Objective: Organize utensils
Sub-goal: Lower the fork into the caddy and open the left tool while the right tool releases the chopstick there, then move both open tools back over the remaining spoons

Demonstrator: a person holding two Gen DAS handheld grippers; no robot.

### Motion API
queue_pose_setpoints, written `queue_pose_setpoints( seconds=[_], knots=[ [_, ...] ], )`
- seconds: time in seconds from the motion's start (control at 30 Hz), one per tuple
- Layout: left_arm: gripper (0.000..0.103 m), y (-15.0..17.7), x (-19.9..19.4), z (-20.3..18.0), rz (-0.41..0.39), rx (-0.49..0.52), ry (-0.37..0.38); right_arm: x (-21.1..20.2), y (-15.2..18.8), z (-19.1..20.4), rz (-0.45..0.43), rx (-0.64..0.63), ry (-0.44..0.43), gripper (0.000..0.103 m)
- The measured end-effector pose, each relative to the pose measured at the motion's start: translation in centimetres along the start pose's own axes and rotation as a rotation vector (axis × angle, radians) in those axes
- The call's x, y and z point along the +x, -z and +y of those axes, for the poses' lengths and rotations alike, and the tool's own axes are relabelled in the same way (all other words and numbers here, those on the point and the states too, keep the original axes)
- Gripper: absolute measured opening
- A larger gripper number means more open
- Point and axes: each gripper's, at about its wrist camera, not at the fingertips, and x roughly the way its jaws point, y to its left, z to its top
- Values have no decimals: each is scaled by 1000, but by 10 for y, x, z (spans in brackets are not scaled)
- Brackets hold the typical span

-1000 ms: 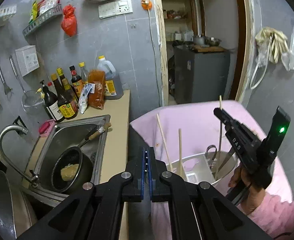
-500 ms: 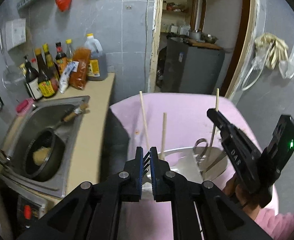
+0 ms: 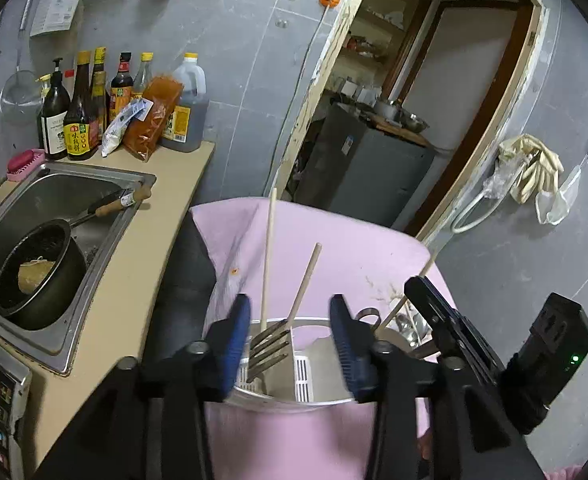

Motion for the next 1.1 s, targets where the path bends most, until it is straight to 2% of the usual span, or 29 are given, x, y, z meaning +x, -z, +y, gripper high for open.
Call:
queue_pose_setpoints(
  seconds=[0.17,0.23,0.3,0.37,0.5,0.6,0.7,0.9,1.1],
  knots=[
    [50,0,-6,-6,-44,-7,13,-23,-10,-8,-17,36,16,41],
    [54,0,-10,-10,-69,-5,10,-34,-15,-13,-31,44,33,45],
    [62,0,-13,-14,-99,6,3,-46,-23,-19,-52,51,60,57],
    [68,1,-17,-24,-142,29,-11,-57,-30,-26,-61,59,84,63],
    [81,5,-21,-44,-205,71,-29,-81,-46,-42,-87,58,136,80],
    [91,10,-22,-63,-255,104,-40,-98,-55,-53,-95,41,180,87],
    [96,15,-20,-84,-291,138,-41,-115,-62,-65,-101,15,224,92],
    [99,27,-15,-122,-351,161,-20,-141,-71,-89,-107,-36,296,100],
    [100,39,-2,-161,-383,194,-17,-160,-75,-122,-103,-64,340,100]
  ],
)
